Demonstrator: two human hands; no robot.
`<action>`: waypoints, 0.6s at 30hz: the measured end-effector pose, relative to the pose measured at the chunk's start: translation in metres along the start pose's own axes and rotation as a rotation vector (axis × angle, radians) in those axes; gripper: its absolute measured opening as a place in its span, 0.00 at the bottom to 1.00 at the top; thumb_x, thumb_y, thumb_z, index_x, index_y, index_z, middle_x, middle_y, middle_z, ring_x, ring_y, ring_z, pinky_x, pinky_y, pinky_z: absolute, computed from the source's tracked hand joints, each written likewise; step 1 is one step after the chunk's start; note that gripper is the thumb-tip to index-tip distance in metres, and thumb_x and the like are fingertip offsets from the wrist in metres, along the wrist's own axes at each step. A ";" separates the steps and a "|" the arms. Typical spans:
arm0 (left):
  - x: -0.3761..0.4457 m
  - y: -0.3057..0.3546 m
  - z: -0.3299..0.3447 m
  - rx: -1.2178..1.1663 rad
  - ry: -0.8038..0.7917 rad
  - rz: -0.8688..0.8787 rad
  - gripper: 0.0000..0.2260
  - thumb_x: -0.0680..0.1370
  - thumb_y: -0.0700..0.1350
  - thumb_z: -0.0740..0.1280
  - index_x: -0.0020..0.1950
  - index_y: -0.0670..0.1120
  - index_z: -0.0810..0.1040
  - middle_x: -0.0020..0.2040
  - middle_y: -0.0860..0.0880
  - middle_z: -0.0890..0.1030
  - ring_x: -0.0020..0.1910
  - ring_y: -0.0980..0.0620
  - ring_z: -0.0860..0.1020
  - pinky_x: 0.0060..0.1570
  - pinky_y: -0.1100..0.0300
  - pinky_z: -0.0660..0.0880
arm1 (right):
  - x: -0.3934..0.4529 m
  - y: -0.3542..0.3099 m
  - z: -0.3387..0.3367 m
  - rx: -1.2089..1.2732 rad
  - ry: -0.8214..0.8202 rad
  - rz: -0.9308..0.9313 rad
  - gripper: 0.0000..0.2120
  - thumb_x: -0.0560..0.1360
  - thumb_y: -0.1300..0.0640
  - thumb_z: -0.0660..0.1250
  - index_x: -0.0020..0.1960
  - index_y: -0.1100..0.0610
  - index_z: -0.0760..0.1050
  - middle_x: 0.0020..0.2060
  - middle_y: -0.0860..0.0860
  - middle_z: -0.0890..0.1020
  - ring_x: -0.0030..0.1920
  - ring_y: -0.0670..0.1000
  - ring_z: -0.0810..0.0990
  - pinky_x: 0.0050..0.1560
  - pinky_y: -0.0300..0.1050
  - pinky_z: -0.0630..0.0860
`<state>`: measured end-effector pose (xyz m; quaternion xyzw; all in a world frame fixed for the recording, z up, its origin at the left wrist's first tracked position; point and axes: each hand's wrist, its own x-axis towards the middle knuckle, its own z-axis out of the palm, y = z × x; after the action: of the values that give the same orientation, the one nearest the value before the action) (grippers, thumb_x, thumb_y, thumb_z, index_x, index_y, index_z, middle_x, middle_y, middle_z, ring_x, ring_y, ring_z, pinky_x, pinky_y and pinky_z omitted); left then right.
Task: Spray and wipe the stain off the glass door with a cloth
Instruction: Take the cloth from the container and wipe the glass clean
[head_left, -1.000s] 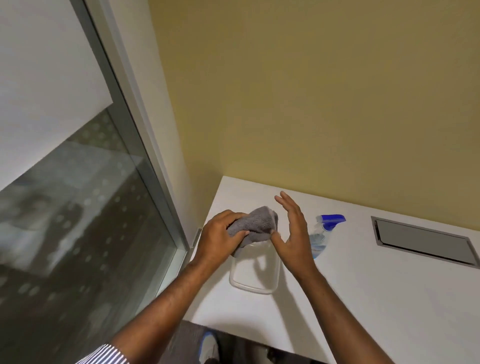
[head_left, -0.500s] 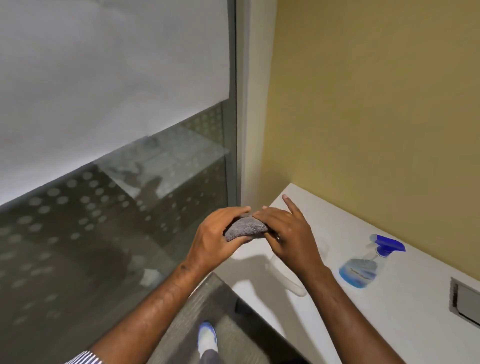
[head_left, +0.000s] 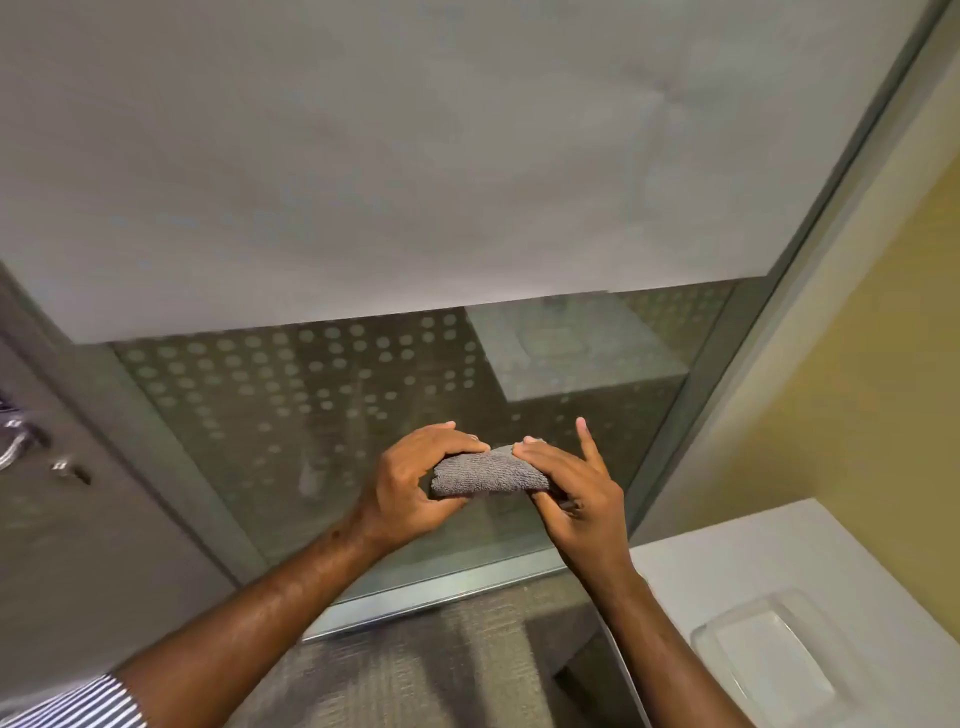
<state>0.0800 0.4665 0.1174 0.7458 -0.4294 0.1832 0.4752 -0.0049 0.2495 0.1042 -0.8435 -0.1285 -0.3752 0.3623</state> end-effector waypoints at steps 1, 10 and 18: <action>-0.009 0.003 -0.018 -0.033 0.045 -0.057 0.19 0.71 0.45 0.79 0.61 0.47 0.82 0.57 0.49 0.87 0.58 0.51 0.85 0.65 0.47 0.79 | 0.004 -0.010 0.015 0.039 -0.008 0.001 0.19 0.72 0.71 0.73 0.60 0.58 0.84 0.58 0.46 0.86 0.63 0.44 0.83 0.81 0.59 0.59; -0.110 0.028 -0.189 0.010 0.358 -0.295 0.15 0.73 0.58 0.77 0.54 0.52 0.82 0.52 0.56 0.85 0.53 0.56 0.85 0.57 0.60 0.79 | 0.014 -0.143 0.158 0.269 -0.142 -0.100 0.15 0.75 0.65 0.70 0.61 0.59 0.84 0.56 0.46 0.87 0.60 0.42 0.84 0.80 0.54 0.63; -0.226 0.059 -0.349 0.212 0.465 -0.350 0.15 0.70 0.49 0.77 0.55 0.52 0.82 0.51 0.55 0.85 0.52 0.55 0.85 0.55 0.55 0.81 | 0.002 -0.293 0.266 0.410 -0.286 -0.228 0.17 0.70 0.70 0.72 0.58 0.59 0.85 0.53 0.46 0.87 0.55 0.44 0.85 0.76 0.57 0.69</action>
<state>-0.0479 0.8633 0.1638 0.7921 -0.1527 0.3079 0.5044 -0.0034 0.6437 0.1353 -0.7770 -0.3458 -0.2565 0.4592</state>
